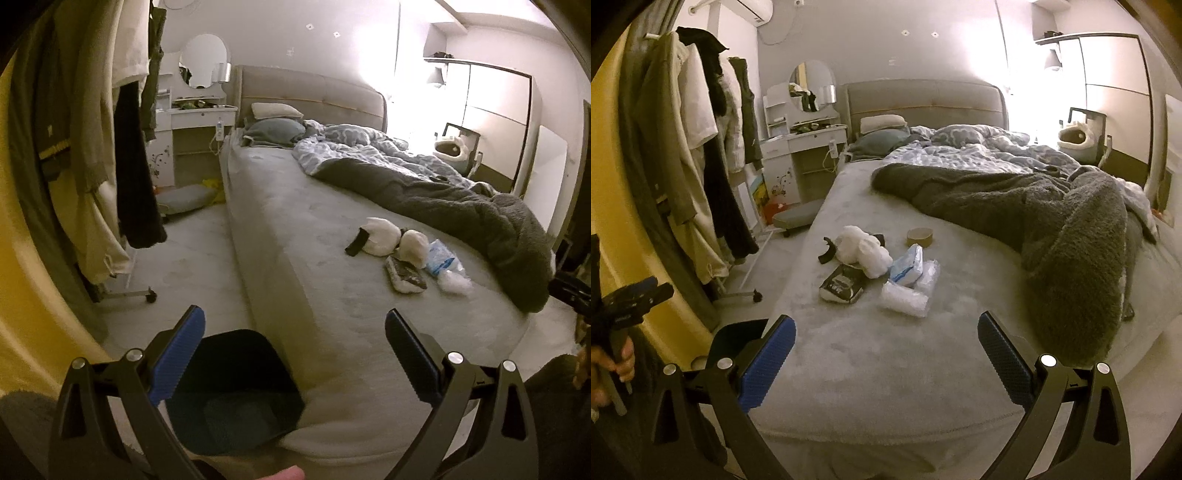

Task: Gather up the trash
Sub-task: 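Move the right tool over the bed and close it on the bubble-wrap packet, then lift the bubble-wrap packet with the right tool while the left tool grasps the black snack bag, then carry both items to the black bin and release them inside, then move the left tool back over the bed toward the white tissue ball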

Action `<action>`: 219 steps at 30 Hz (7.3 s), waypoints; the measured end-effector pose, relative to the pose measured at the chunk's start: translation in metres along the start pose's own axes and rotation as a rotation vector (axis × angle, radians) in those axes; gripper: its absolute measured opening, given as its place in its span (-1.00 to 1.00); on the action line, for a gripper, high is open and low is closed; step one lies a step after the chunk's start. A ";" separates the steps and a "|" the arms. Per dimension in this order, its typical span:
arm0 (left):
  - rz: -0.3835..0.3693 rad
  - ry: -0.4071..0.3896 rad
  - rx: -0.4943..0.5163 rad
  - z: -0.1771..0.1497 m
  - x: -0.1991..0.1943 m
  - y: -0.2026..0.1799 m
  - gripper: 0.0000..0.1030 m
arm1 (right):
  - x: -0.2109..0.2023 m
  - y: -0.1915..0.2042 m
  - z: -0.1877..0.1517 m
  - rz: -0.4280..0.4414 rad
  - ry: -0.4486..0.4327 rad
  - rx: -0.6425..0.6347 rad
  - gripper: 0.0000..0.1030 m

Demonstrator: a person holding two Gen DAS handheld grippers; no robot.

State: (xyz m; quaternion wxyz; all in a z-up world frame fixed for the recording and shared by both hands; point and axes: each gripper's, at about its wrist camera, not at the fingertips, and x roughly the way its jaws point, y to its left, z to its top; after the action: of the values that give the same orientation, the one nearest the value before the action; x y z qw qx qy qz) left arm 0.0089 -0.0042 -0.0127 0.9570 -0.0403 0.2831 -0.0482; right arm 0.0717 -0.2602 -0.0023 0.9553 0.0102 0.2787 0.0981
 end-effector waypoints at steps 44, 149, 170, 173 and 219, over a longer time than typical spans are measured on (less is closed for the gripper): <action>-0.298 0.172 0.136 0.020 0.142 -0.074 0.55 | 0.153 -0.014 -0.007 -0.077 0.257 0.057 0.44; 0.005 0.662 -0.098 -0.077 0.185 0.137 0.10 | 0.194 0.230 0.059 0.286 0.213 -0.131 0.24; 0.048 0.577 -0.185 -0.063 0.150 0.179 0.34 | 0.249 0.283 0.015 0.298 0.434 -0.213 0.24; 0.052 0.526 -0.206 -0.051 0.137 0.189 0.34 | 0.256 0.290 0.008 0.298 0.460 -0.234 0.24; 0.046 0.024 -0.134 0.053 0.050 0.193 -0.11 | 0.305 0.338 -0.096 0.322 0.784 -0.440 0.64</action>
State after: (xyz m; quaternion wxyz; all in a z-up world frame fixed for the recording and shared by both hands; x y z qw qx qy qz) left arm 0.0929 0.1844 -0.0152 0.9496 -0.0971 0.2979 -0.0079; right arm 0.2111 0.1268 -0.2202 0.7302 -0.1873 0.5856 0.2980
